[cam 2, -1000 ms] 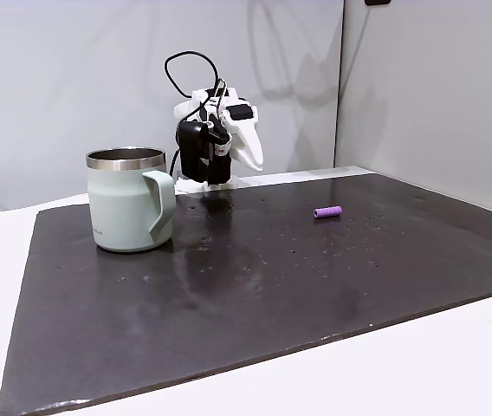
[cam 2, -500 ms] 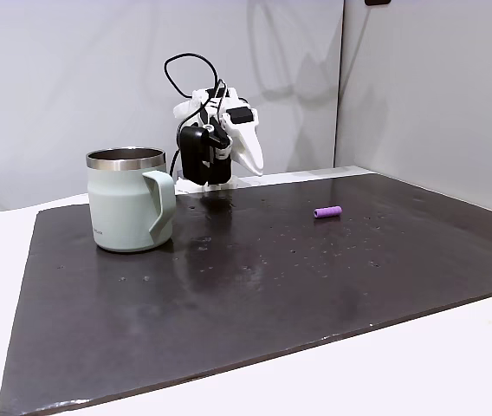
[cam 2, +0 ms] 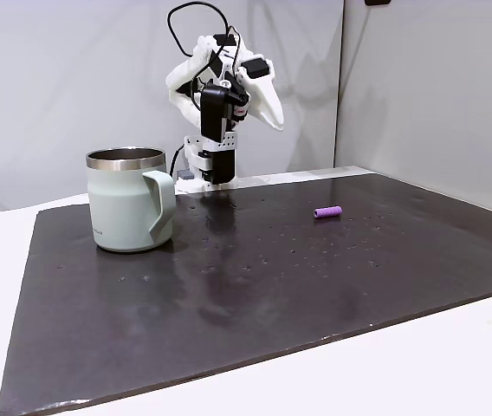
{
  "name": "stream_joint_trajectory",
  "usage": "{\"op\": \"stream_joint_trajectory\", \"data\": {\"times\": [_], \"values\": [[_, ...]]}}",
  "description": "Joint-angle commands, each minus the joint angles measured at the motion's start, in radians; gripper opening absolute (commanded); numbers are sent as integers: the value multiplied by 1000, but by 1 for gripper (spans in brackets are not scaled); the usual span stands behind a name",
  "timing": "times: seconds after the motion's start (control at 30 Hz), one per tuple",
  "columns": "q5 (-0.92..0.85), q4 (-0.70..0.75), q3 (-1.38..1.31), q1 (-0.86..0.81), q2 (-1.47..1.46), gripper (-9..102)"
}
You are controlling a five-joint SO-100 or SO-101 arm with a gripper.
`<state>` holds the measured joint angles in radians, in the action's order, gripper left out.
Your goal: Grasp a pengrip and put it in the cup.
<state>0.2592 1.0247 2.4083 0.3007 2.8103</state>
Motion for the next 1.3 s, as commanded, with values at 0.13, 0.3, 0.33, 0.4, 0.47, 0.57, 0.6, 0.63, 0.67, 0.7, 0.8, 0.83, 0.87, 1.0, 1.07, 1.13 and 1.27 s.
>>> {"op": "stream_joint_trajectory", "data": {"times": [0.13,0.3,0.33,0.4,0.47,0.57,0.6,0.63,0.67,0.7,0.8,0.83,0.87,1.0,1.07,1.13,1.27], "values": [[146,176,-279,127,-207,8],[261,279,-451,149,-397,13],[275,293,-482,144,-439,13],[301,333,-549,141,-528,13],[316,362,-611,141,-615,14],[322,380,-692,143,-729,16],[324,383,-719,143,-765,16],[324,387,-747,140,-802,16],[325,391,-776,135,-842,17],[328,399,-808,127,-887,17],[333,402,-882,104,-1002,17],[336,403,-904,97,-1037,17],[341,405,-925,92,-1071,17],[354,410,-989,84,-1186,17],[357,414,-1014,89,-1238,18],[364,422,-1043,94,-1298,18],[370,426,-1091,103,-1399,18]]}}
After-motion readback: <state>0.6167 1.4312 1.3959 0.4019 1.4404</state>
